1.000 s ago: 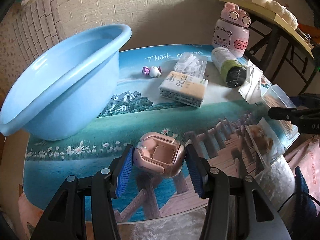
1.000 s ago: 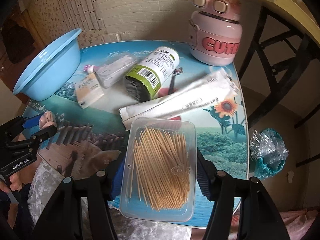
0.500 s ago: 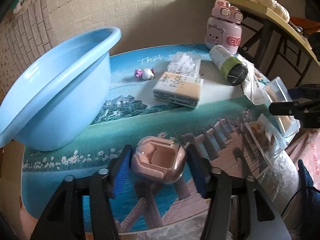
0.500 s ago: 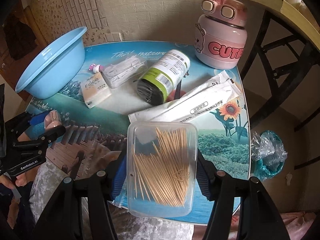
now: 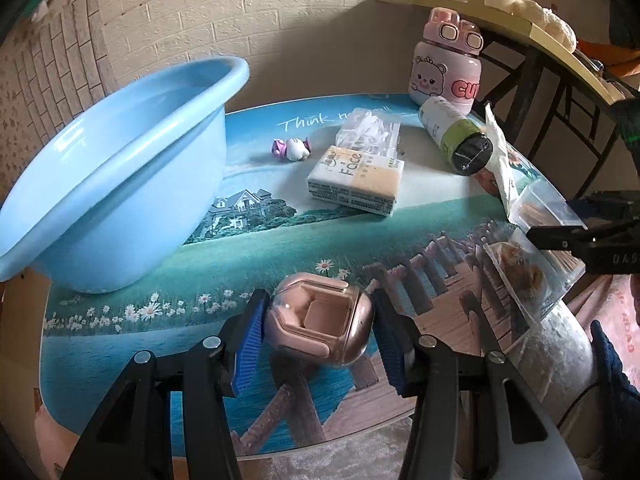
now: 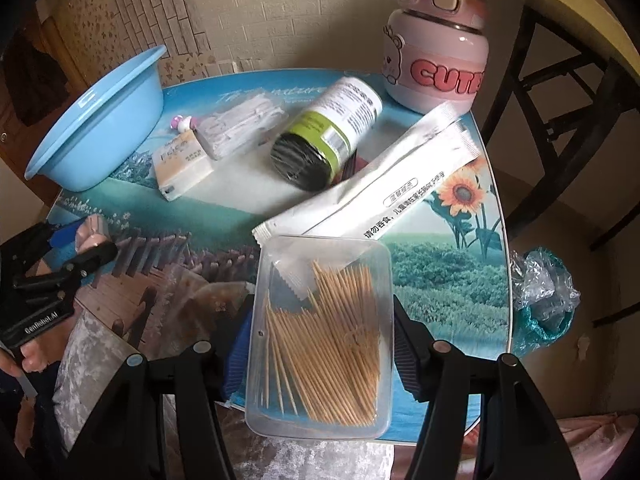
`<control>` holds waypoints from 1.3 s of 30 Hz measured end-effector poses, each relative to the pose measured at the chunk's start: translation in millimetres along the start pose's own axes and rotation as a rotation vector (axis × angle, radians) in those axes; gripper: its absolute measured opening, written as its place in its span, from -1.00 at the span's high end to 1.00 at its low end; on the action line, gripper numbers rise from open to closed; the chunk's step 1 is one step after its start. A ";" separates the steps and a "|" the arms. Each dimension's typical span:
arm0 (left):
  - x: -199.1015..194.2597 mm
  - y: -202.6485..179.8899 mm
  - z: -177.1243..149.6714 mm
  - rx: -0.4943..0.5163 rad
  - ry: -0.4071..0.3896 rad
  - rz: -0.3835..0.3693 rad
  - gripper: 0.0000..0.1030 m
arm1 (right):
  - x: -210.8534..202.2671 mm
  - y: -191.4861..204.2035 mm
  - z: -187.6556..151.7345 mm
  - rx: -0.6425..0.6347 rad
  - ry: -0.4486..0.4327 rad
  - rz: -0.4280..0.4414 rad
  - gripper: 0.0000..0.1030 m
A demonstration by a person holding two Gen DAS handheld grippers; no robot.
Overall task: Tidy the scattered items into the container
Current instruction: 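Lift and carry the pink case and toothpick box over the light-blue basin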
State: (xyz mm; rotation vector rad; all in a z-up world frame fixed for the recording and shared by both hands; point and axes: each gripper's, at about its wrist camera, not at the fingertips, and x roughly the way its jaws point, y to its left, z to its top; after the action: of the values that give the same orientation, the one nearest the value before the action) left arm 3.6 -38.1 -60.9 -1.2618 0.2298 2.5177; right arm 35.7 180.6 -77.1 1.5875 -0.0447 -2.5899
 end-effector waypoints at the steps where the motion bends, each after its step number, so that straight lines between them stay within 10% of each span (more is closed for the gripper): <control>1: -0.1 0.2 0.1 -0.003 -0.002 -0.001 0.04 | -0.1 -0.4 -0.7 0.001 -0.004 -0.001 -0.22; 11: 2.1 0.0 -4.5 -0.016 -0.001 0.000 0.04 | 3.8 3.7 -7.9 -0.007 -0.044 -0.031 -0.48; 15: 1.6 1.5 -4.3 -0.017 -0.003 0.003 0.04 | 2.5 7.6 -8.6 -0.025 -0.065 -0.051 -0.21; 39: -34.7 12.7 17.3 -0.102 -0.061 0.055 0.04 | -32.4 20.6 15.4 -0.024 -0.090 0.032 -0.21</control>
State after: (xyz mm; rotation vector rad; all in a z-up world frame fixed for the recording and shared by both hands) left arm 5.7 -52.4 -22.7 -1.2289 0.1253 2.6405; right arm 38.0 163.1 -39.7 1.4496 -0.0461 -2.6256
